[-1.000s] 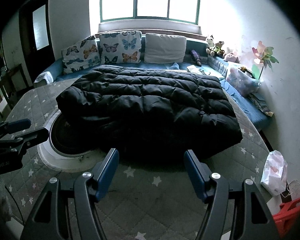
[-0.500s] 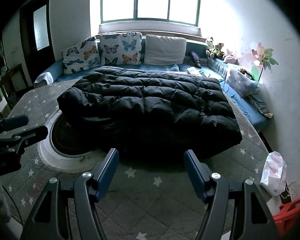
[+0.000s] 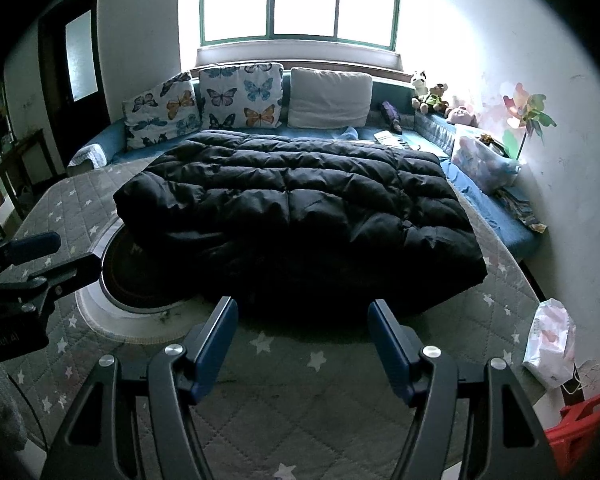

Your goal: Fold large clothes

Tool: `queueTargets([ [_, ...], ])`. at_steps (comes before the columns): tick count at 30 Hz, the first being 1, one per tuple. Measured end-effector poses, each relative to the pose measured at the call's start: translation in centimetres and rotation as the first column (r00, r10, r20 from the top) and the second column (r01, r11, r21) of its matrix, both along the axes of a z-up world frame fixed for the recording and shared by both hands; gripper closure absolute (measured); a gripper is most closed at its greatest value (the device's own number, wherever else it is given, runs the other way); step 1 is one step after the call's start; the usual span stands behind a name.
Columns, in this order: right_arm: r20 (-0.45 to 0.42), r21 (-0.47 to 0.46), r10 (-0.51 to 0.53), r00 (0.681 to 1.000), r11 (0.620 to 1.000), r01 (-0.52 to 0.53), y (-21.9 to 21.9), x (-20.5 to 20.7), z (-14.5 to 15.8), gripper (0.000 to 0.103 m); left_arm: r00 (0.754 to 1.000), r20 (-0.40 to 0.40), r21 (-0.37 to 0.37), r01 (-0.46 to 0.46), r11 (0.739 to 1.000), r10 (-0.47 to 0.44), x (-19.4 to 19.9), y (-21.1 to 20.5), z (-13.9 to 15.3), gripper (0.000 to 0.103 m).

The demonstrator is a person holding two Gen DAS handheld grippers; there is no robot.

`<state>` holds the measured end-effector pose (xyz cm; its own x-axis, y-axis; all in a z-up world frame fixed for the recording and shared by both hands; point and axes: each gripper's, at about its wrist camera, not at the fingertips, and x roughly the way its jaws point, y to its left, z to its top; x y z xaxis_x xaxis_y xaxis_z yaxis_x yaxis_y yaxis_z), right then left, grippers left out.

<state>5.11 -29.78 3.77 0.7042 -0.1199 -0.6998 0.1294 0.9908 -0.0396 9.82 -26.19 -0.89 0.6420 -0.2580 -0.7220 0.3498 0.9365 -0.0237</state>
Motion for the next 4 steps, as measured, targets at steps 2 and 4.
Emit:
queueTargets([
  [2,-0.003,0.000,0.000,1.000,1.000,0.000,0.21,-0.10,-0.02,0.029,1.000,-0.003,-0.003,-0.001,1.000,0.001,0.08,0.04,-0.06,0.020],
  [4,-0.003,-0.001,0.000,1.000,1.000,0.000,0.26,-0.15,0.01,0.029,1.000,-0.007,-0.002,0.000,1.000,0.000,0.05,0.01,-0.11,0.020],
])
